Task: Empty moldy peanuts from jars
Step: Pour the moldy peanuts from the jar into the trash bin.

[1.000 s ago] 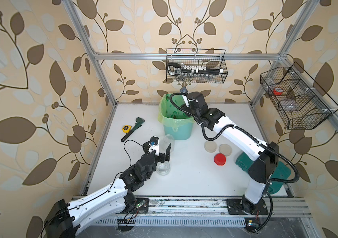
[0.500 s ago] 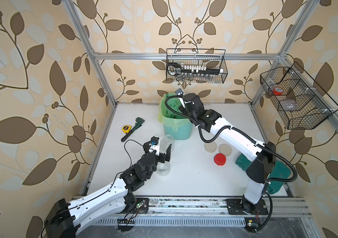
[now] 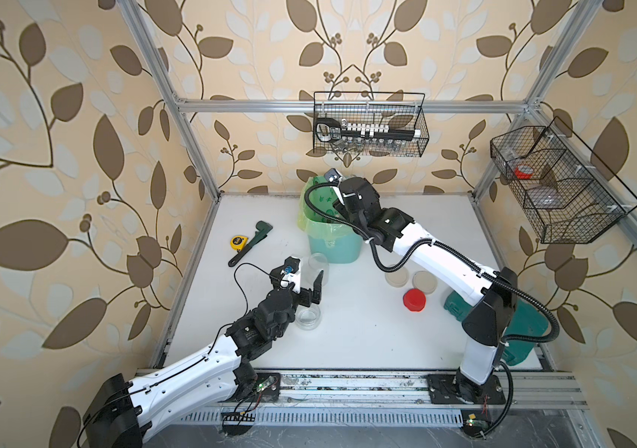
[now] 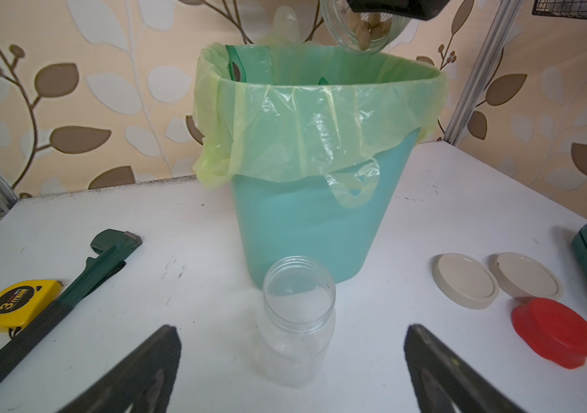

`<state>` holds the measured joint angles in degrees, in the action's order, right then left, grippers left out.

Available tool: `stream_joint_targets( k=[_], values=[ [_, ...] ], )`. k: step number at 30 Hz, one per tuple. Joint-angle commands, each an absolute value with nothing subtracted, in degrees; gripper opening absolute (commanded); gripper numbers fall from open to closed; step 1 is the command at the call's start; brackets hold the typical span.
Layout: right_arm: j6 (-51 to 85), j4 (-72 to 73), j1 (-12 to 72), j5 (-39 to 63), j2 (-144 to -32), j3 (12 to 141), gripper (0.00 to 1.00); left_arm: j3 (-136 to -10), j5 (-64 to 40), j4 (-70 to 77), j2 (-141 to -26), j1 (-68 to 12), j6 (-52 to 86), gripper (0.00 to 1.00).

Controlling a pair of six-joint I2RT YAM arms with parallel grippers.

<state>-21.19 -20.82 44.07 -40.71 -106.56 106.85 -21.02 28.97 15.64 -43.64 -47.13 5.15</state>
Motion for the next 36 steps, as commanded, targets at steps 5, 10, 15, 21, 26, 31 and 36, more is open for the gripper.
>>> stream_joint_targets(
  k=[5,10,15,21,26,31,36],
  values=[
    [-11.0,-21.3,41.8,-33.1,-103.0,108.0,0.00,-23.4,29.0,17.1,-43.4,-46.3,6.1,0.99],
    [-1.4,-22.1,37.2,-20.8,-98.8,105.5,0.00,-23.3,28.9,17.1,-43.3,-46.4,6.1,0.99],
    [7.2,-21.2,32.6,-6.7,-94.9,102.8,0.00,-23.3,28.9,17.1,-43.4,-46.3,6.1,0.99],
    [9.7,-19.5,30.3,-0.6,-92.3,100.3,0.00,-23.3,28.9,17.1,-43.5,-46.3,6.2,0.99],
    [10.2,-17.9,29.6,0.7,-92.0,99.0,0.00,-23.4,28.6,17.2,-43.8,-46.3,6.3,0.99],
    [9.6,-16.6,29.7,0.8,-93.7,99.4,0.00,-23.6,28.5,16.9,-43.6,-46.3,6.3,0.99],
    [5.7,-16.3,30.8,-6.1,-95.7,99.8,0.00,-23.1,28.6,16.8,-42.3,-46.3,6.2,0.99]
  ],
)
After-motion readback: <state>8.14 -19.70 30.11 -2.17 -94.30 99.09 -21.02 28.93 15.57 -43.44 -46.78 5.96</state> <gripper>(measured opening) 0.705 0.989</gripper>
